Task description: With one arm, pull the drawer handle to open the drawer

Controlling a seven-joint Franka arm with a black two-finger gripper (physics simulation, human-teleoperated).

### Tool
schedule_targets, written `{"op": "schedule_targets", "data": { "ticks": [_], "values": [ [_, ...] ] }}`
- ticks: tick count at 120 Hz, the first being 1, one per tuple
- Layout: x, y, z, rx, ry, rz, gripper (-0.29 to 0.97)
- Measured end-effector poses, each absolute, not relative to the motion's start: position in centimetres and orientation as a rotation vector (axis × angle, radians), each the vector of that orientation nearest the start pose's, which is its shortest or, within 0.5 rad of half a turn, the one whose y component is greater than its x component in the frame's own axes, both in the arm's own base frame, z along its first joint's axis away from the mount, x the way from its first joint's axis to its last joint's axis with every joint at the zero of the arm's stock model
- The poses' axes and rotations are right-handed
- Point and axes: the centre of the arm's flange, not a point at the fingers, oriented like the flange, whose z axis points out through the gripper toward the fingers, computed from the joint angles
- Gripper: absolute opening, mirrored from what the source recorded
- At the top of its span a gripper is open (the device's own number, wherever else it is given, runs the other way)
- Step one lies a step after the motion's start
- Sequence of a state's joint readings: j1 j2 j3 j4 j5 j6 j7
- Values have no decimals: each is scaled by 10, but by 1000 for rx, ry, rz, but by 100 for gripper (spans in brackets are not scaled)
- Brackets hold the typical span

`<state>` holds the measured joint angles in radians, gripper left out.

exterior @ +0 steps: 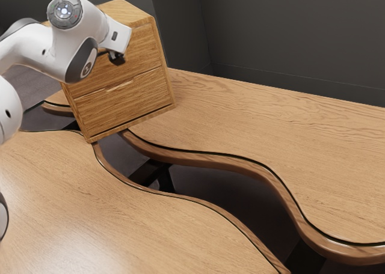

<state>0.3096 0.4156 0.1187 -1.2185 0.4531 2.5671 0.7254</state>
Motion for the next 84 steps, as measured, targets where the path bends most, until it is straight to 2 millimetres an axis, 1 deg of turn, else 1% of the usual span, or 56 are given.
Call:
{"op": "schedule_targets", "data": {
  "ticks": [15, 22, 30, 35, 43, 50, 58, 75, 84],
  "values": [
    [678, 286, 639, -2129, 633, -579, 68],
    [677, 299, 628, -2149, 620, -548, 68],
    [677, 321, 619, -2170, 586, -529, 68],
    [677, 326, 621, -2172, 572, -533, 68],
    [684, 323, 630, -2163, 567, -553, 68],
    [697, 313, 629, -2153, 581, -567, 68],
    [708, 306, 623, -2153, 595, -570, 68],
    [720, 310, 598, -2173, 610, -540, 69],
    [723, 308, 592, -2183, 618, -538, 68]
  ]
}}
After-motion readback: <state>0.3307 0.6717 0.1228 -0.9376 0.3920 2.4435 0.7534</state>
